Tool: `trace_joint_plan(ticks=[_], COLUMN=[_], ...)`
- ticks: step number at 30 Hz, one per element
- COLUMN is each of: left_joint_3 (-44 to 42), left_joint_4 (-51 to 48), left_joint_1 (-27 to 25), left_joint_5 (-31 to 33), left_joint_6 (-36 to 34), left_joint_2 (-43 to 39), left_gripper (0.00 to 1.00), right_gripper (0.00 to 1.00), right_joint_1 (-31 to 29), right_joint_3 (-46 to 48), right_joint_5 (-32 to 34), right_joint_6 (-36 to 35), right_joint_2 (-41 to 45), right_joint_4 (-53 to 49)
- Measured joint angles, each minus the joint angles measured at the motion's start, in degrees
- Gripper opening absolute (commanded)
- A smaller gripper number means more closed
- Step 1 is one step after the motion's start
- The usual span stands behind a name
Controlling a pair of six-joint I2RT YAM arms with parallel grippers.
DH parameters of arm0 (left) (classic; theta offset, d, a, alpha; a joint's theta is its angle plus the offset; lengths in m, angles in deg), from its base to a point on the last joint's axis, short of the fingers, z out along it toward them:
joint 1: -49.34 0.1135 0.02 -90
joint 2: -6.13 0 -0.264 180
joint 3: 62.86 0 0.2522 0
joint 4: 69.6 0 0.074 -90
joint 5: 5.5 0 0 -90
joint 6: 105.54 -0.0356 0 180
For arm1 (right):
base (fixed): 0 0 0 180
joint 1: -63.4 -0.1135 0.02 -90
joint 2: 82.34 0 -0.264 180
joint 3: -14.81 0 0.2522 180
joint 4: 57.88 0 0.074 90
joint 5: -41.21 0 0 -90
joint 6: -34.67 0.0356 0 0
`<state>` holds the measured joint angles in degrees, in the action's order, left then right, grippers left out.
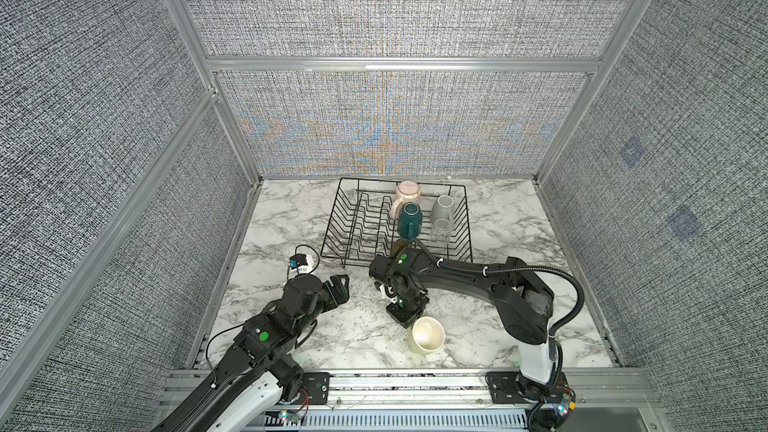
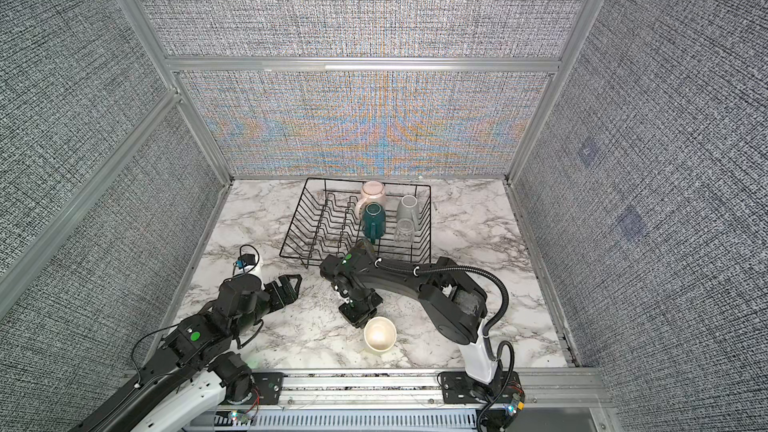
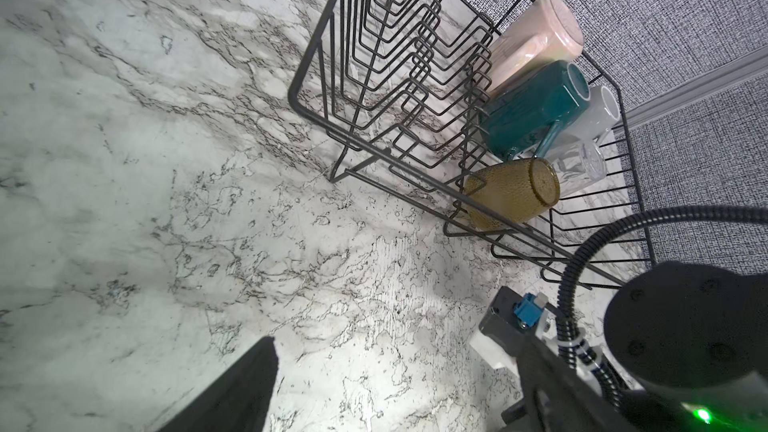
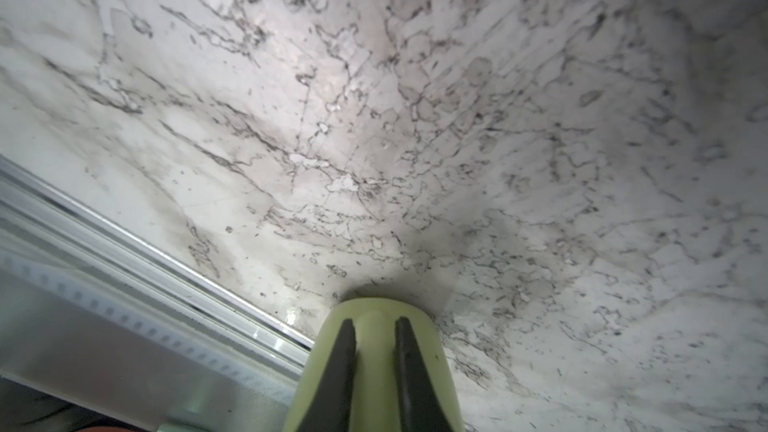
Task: Load the cups into the dish rack
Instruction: 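Lift the light green mug by its rim with the right gripper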
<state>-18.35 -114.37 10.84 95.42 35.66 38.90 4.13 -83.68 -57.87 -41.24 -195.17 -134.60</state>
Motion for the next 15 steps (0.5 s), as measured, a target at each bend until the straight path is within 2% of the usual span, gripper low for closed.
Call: trace_joint_plan(ticks=[3, 9, 15], left_joint_3=[-0.2, -0.2, -0.9], left_joint_4=[0.1, 0.8, 4.6], left_joint_1=[0.0, 0.0, 0.0], left_joint_5=[-0.2, -0.9, -5.3], left_joint_6=[0.0, 0.0, 0.0], left_joint_2=[-0.3, 0.5, 2.2], left_gripper=[0.91, 0.91, 0.93], right_gripper=[0.0, 0.0, 0.0], right_joint_1=[0.1, 0.4, 0.8], right_joint_3=[0.3, 0.7, 0.8], right_joint_5=[0.5, 1.0, 0.2], right_joint_6=[-0.3, -0.3, -0.3], right_joint_2=[1.0, 5.0, 11.7], right_joint_4=[-0.1, 1.1, 2.6])
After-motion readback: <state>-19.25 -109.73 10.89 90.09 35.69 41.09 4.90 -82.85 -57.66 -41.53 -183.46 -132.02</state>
